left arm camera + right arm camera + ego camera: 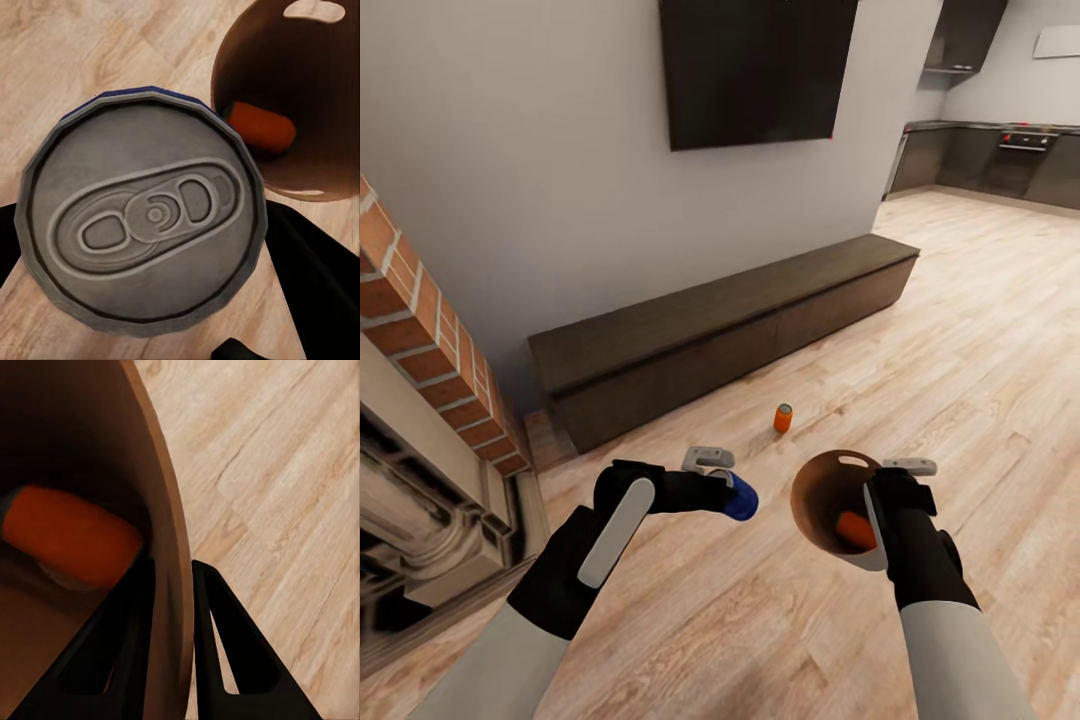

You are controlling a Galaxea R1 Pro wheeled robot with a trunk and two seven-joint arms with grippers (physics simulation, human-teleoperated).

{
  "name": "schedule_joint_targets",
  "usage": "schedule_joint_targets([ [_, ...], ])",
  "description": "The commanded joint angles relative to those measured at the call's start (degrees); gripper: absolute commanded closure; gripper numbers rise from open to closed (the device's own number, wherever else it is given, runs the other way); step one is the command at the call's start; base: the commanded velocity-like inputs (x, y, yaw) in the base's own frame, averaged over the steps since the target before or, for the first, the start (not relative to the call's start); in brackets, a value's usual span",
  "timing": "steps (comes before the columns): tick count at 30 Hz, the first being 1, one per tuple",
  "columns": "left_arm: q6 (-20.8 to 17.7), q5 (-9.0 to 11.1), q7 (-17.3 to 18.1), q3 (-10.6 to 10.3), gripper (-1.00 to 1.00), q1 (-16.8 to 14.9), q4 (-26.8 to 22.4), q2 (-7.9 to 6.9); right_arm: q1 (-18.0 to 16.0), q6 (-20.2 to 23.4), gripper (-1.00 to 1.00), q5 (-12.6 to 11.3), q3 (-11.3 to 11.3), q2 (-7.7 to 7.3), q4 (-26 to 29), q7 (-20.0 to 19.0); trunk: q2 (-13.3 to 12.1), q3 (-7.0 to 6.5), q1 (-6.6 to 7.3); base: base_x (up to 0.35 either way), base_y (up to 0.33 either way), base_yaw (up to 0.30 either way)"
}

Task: Put the three can of soda from the living room inside the tash can in the kitchen.

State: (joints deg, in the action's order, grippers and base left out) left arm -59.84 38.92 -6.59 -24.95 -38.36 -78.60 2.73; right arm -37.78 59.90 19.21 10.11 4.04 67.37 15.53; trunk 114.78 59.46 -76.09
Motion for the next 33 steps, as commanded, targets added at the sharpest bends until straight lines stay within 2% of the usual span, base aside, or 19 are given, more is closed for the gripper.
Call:
schedule_joint_targets([
  [1,-0.1,0.2,0.0,0.0,1.0,0.0,-0.3,-0.02,0.0,0.1,1.0,1.0,-0.1,-0.03,-0.2,-0.1,-0.4,-0.19,0.23,0.0,0.0,0.0],
  [6,-0.2,0.4,0.0,0.0,1.0,0.1,-0.9,-0.02,0.0,0.1,1.0,1.1,-0.3,-0.06,-1.6,0.3,-2.4,-1.09,1.33,0.0,0.0,0.0],
  [14,-0.2,0.5,0.0,0.0,1.0,0.1,-1.9,-0.03,-0.1,0.1,1.0,0.9,-0.6,-0.06,-4.7,6.9,-5.6,-2.52,3.08,0.0,0.0,0.0],
  [20,-0.2,0.5,0.0,-0.1,1.0,0.1,-2.0,-0.03,-0.1,0.1,1.0,1.0,-0.7,-0.08,-5.9,7.8,-8.0,-3.6,4.4,0.0,0.0,0.0],
  [22,-0.2,0.9,0.0,-0.1,1.0,0.1,-2.0,-0.02,-0.1,0.1,1.0,1.0,-0.9,-0.05,-6.2,8.0,-8.8,-3.96,4.84,0.0,0.0,0.0],
  [25,-0.2,2.9,0.1,-0.1,1.0,0.1,-2.2,-0.09,-0.1,0.1,1.0,0.9,-1.2,0.13,-6.8,8.0,-10.0,-4.5,5.5,0.0,0.0,0.0],
  [29,-0.2,4.4,0.1,-0.1,1.0,0.3,-3.0,-0.18,-0.1,0.0,1.0,1.0,-2.5,0.44,-8.9,8.1,-11.6,-5.22,6.38,0.0,0.0,0.0],
  [33,-0.2,5.1,0.1,-0.2,1.0,0.8,-3.5,-0.25,-0.1,-3.0,1.0,1.0,-4.0,0.58,-11.7,8.2,-13.2,-5.93,7.26,0.0,0.0,0.0],
])
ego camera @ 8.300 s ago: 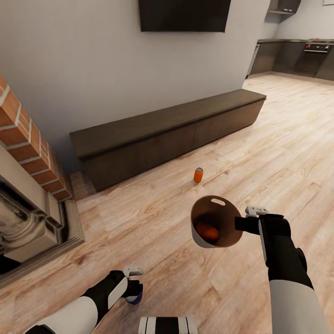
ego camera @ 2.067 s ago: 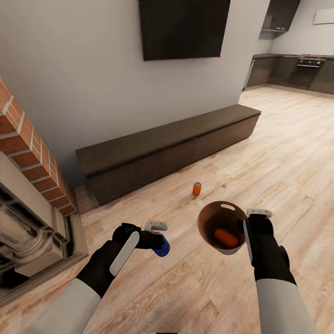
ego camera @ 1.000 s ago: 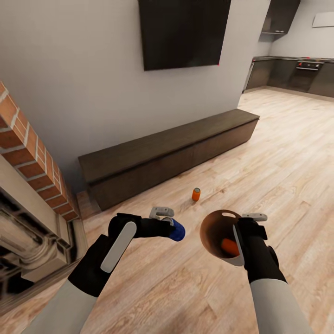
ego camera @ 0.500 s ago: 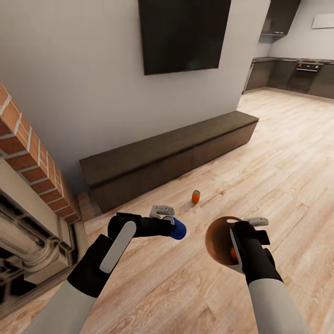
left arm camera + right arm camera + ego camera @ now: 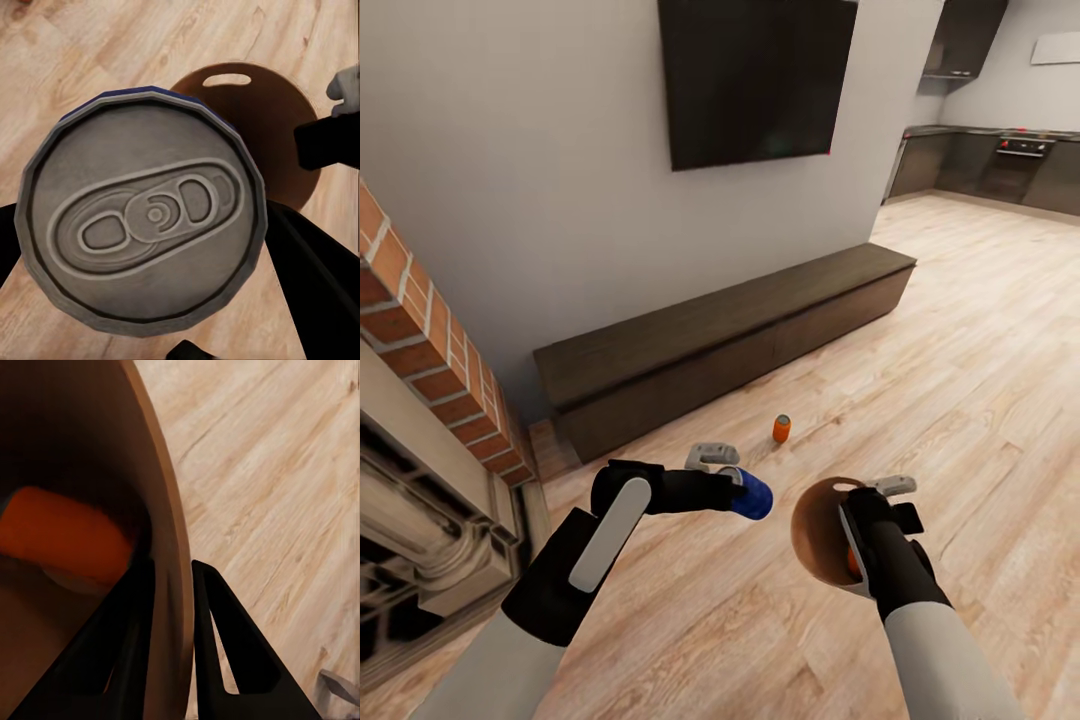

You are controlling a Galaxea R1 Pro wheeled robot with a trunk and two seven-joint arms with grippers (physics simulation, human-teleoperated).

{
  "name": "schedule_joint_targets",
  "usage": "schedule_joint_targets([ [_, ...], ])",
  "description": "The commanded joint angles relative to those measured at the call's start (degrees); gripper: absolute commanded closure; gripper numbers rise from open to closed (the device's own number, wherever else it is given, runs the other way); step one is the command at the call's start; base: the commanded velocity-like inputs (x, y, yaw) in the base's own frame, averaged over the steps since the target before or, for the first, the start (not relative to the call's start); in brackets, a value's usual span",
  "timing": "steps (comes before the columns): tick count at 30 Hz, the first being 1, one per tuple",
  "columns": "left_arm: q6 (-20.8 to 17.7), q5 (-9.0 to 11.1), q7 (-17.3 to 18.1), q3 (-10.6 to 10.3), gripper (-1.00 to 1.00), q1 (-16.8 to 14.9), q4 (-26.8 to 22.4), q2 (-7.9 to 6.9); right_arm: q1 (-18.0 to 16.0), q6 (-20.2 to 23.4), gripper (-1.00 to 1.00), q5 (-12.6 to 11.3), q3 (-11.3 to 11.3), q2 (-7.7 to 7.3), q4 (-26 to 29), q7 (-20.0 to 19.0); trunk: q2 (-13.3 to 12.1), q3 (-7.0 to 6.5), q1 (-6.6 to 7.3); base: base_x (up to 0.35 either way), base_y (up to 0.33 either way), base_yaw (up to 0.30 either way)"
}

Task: Put the three can of soda from the living room inside the tash can in the kitchen.

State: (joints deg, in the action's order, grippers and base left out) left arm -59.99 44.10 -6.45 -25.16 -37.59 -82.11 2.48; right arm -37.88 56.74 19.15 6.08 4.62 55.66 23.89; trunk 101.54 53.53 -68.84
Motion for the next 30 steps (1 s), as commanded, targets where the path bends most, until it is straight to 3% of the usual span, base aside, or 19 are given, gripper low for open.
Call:
schedule_joint_targets([
  [1,0.0,0.0,0.0,0.0,1.0,0.0,-0.1,-0.01,0.0,-0.1,1.0,1.1,-0.1,0.01,-0.3,-0.2,-0.4,-0.19,0.23,0.0,0.0,0.0],
  [12,0.0,0.1,0.6,-0.2,1.0,0.1,-0.7,-0.1,-0.1,-1.3,1.0,1.1,-0.5,-0.04,-3.1,-0.2,-4.8,-2.17,2.65,0.0,0.0,0.0],
  [20,0.0,0.1,1.1,-0.5,1.0,0.1,-0.8,-0.09,-1.5,-5.2,1.0,1.0,-0.5,0.01,-8.3,-0.2,-8.0,-3.6,4.4,0.0,0.0,0.0],
  [30,0.0,0.1,4.7,-0.6,1.0,0.2,-0.8,-0.02,-2.1,-5.8,1.0,0.7,-0.5,0.14,-9.5,-0.2,-12.0,-5.4,6.6,0.0,0.0,0.0],
])
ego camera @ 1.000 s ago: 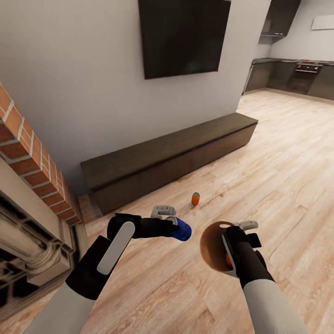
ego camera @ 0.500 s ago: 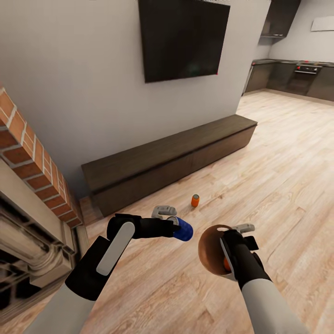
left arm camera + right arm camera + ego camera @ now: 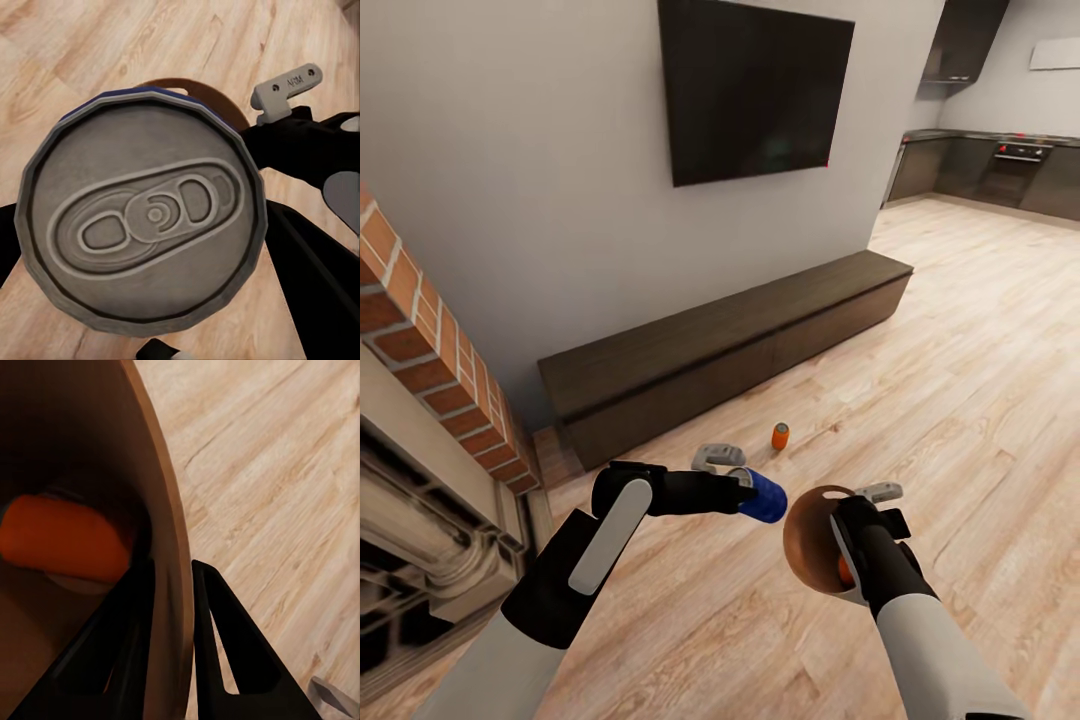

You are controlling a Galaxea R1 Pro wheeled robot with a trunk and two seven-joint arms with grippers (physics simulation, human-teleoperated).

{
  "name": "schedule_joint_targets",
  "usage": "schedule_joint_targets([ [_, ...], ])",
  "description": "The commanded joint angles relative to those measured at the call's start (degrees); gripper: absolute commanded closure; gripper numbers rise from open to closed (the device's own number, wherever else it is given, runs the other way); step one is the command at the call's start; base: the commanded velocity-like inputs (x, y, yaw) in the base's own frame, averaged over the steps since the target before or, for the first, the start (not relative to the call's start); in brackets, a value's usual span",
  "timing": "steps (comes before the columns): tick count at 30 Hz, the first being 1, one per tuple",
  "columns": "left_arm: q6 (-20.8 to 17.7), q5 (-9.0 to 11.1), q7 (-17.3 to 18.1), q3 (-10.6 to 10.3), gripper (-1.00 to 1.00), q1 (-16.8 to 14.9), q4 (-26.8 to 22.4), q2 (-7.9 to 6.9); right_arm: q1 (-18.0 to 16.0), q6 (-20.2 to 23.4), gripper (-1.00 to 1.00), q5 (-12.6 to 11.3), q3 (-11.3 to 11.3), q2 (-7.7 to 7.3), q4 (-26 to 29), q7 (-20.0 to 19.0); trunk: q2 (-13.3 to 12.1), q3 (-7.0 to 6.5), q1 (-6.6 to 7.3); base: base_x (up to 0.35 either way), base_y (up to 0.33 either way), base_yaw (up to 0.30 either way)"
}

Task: Put the three can of soda from the living room inside the tash can in the kitchen.

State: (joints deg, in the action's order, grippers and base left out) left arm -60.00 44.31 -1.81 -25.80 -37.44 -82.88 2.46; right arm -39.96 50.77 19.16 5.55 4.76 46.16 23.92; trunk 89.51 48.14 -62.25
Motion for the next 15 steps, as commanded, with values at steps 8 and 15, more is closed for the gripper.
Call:
schedule_joint_targets([
  [8,0.0,-0.2,0.3,-0.2,1.0,0.5,0.1,0.32,0.0,-2.3,1.0,0.7,-0.1,1.12,-0.1,-0.2,-3.2,-1.44,1.77,0.0,0.0,0.0],
  [15,0.0,-0.4,0.4,-1.3,1.0,0.7,0.8,0.65,0.0,-2.7,1.0,0.9,-0.8,3.02,0.0,-0.2,-6.0,-2.7,3.3,0.0,0.0,0.0],
])
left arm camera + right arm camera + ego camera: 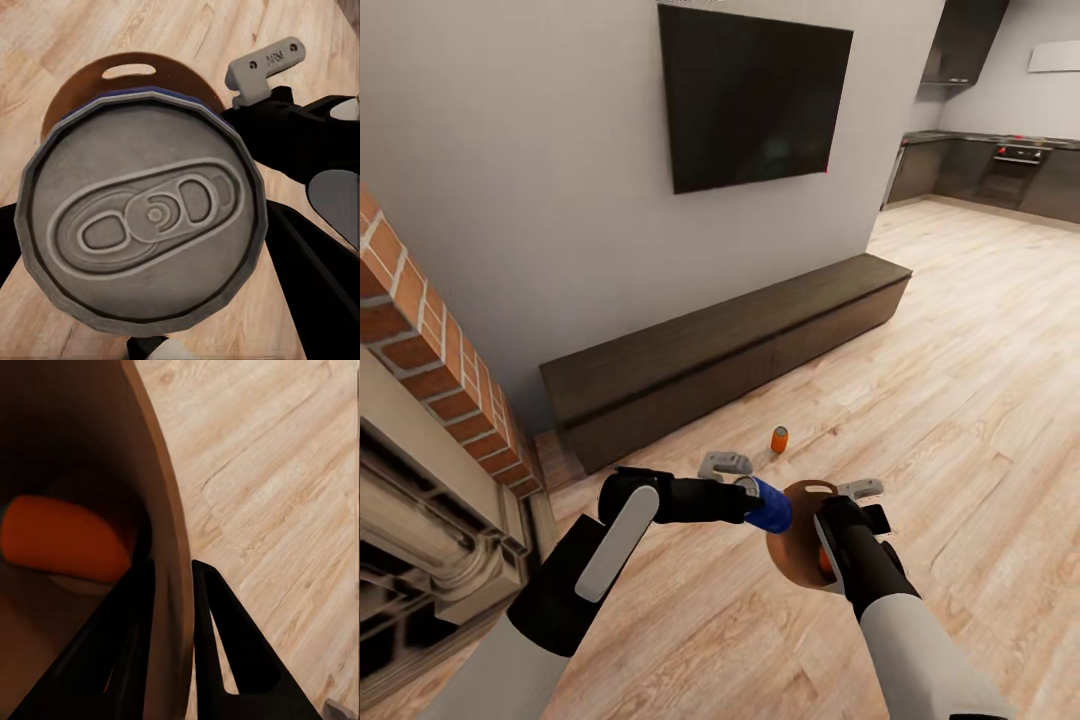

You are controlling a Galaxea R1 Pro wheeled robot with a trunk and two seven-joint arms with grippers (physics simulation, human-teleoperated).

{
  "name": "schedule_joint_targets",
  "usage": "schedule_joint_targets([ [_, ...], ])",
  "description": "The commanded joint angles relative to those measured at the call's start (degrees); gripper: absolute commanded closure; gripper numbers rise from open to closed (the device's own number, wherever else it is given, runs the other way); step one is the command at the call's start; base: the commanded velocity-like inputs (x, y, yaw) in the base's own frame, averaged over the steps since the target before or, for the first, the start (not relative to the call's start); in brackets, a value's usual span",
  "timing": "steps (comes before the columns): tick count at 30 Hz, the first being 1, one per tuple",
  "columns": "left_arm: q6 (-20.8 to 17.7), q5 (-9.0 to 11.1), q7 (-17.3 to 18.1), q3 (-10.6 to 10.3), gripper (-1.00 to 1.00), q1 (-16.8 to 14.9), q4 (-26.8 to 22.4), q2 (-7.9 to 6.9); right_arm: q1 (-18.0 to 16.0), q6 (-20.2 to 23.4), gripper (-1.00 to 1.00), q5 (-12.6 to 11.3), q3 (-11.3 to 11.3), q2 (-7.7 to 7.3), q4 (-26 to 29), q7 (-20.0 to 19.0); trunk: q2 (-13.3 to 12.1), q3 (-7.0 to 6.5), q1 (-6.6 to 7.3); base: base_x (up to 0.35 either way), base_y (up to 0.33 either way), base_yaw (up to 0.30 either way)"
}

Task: Put the three can of soda from the living room inside the tash can in the kitchen.

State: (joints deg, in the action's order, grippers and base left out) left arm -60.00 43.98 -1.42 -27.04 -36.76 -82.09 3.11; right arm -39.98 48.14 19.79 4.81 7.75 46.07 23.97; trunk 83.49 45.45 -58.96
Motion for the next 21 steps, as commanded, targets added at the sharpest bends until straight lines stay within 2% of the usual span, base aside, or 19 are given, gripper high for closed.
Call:
schedule_joint_targets([
  [1,0.0,-0.1,0.0,-0.1,1.0,0.0,0.1,0.01,0.0,0.0,1.0,0.3,-0.4,0.21,0.1,-0.2,-0.4,-0.19,0.23,0.0,0.0,0.0],
  [5,0.1,-0.1,0.0,-0.8,1.0,0.0,0.5,0.04,0.0,-0.1,1.0,0.1,-2.6,1.04,0.1,-0.1,-2.0,-0.91,1.11,0.0,0.0,0.0],
  [9,0.3,-0.1,-0.1,-1.1,1.0,0.1,0.6,0.04,0.0,0.0,1.0,0.0,-3.7,2.1,0.2,0.0,-3.6,-1.63,1.99,0.0,0.0,0.0],
  [16,0.6,-0.3,-0.2,-1.2,1.0,0.3,0.7,0.04,0.0,0.3,1.0,-0.1,-4.5,2.25,0.6,-0.2,-6.4,-2.88,3.52,0.0,0.0,0.0],
  [21,2.4,-0.5,-0.2,-1.3,1.0,0.7,1.9,0.01,0.0,0.4,1.0,-0.1,-6.1,2.25,0.7,-0.2,-8.4,-3.78,4.62,0.0,0.0,0.0],
])
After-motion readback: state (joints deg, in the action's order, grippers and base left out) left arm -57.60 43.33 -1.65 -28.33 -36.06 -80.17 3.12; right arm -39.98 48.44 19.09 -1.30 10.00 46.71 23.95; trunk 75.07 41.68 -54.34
